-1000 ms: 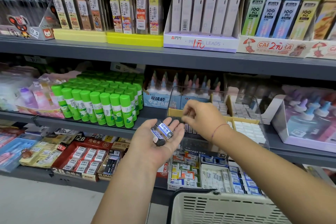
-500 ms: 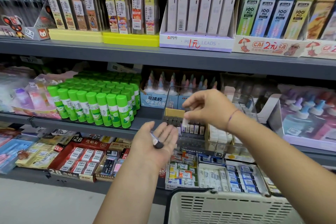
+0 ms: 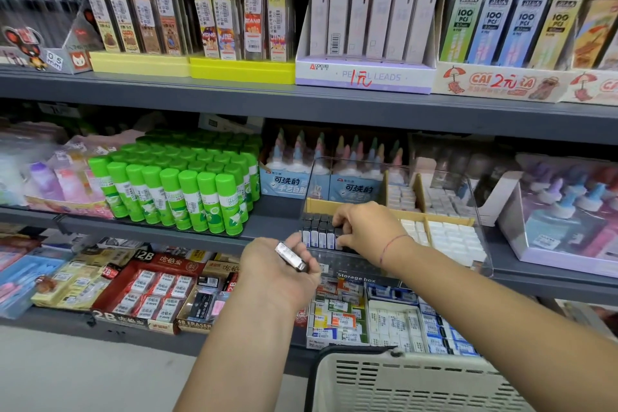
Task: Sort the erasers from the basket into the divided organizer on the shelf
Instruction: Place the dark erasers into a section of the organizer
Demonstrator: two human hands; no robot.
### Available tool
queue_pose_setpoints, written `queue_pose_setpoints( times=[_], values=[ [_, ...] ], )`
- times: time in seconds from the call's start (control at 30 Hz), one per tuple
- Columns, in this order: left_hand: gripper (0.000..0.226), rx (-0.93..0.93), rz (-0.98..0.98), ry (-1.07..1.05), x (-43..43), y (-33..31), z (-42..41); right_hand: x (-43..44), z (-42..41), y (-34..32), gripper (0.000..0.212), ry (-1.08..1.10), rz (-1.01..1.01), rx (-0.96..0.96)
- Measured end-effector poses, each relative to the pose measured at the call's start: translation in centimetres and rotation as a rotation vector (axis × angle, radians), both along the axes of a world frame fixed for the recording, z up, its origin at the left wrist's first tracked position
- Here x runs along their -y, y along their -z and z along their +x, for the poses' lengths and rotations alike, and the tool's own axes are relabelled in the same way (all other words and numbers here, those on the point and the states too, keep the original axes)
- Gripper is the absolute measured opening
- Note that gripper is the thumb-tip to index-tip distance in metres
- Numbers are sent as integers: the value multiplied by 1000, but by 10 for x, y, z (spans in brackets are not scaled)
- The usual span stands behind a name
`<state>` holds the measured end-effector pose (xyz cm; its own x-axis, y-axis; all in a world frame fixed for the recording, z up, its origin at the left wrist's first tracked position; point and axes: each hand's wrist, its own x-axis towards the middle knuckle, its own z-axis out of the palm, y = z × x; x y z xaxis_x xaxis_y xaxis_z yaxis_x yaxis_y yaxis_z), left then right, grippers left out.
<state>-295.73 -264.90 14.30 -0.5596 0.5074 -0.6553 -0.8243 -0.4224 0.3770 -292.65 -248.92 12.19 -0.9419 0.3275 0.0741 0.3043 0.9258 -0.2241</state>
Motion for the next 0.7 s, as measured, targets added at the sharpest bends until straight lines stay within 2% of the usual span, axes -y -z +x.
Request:
queue_pose_setpoints(
  times=[0.1,0.3,0.4,0.47,0.57,0.63,0.7],
  values=[
    [33,2,45,-17,-1,-2,0,-3,-2,3,17,18,-6,-20],
    [27,-4,105,-38,-5,-8,5,-2,2,-3,15,-17,59,-4],
    [30,-40,96,1,-3,-9,8,3,16,-13,14,-17,-21,-179],
    [31,-65,79,39,-3,-9,8,14,28,-25,21,-119,-128,-336],
    [29,-105,72,86,-5,-6,9,32,46,-41,44,-379,-257,-342],
    [28,-137,68,126,-7,-4,10,40,48,-43,45,-460,-253,-284],
    [28,-159,72,169,-10,-2,13,42,45,-41,38,-446,-242,-306]
  ],
)
